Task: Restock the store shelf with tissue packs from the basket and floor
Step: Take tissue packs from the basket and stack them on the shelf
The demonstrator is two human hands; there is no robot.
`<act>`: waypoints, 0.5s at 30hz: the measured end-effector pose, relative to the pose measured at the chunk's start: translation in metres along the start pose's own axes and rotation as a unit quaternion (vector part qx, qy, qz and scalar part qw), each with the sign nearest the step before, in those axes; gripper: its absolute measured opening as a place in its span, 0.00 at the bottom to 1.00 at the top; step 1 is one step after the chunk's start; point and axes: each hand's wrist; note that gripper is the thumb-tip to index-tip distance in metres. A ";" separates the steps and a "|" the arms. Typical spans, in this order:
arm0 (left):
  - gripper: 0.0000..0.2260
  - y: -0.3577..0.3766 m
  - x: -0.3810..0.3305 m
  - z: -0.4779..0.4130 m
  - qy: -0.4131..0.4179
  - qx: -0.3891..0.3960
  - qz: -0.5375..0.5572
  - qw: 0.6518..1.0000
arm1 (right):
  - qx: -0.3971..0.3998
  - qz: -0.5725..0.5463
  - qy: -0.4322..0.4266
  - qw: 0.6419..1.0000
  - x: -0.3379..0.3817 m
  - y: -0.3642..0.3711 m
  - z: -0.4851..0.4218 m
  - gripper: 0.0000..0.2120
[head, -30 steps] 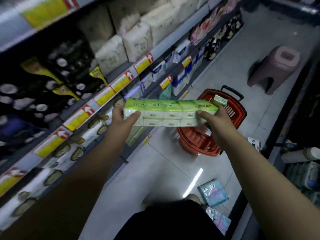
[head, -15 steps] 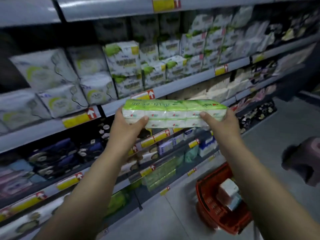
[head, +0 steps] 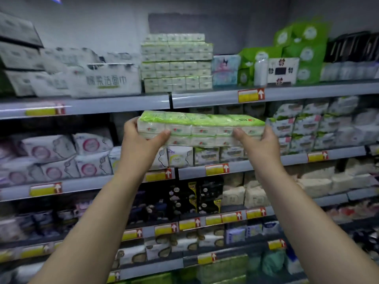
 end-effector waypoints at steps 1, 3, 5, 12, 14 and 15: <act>0.29 -0.005 -0.005 -0.003 0.007 -0.017 -0.008 1.000 | 0.005 -0.003 -0.007 1.000 0.007 0.004 -0.005 0.43; 0.31 -0.014 -0.014 -0.009 0.013 -0.045 -0.018 0.999 | 0.020 -0.015 -0.028 0.999 0.018 0.011 -0.017 0.41; 0.31 -0.022 -0.020 -0.019 0.018 -0.056 -0.013 0.998 | 0.033 -0.023 -0.046 0.998 0.029 0.017 -0.027 0.43; 0.28 -0.031 -0.034 -0.074 0.071 -0.053 -0.042 0.995 | 0.047 -0.002 -0.085 0.995 0.051 0.041 -0.077 0.45; 0.28 -0.029 -0.035 -0.097 0.093 -0.059 -0.070 0.991 | 0.037 0.001 -0.099 0.994 0.055 0.047 -0.097 0.45; 0.28 -0.028 -0.036 -0.109 0.098 -0.062 -0.082 0.990 | 0.034 -0.001 -0.106 0.994 0.058 0.050 -0.107 0.44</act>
Point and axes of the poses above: each hand's wrist, its own z-axis away from the middle knuckle, its own y-axis out of the palm, x = y × z, and after that the axes turned 11 degrees about x, right-handed
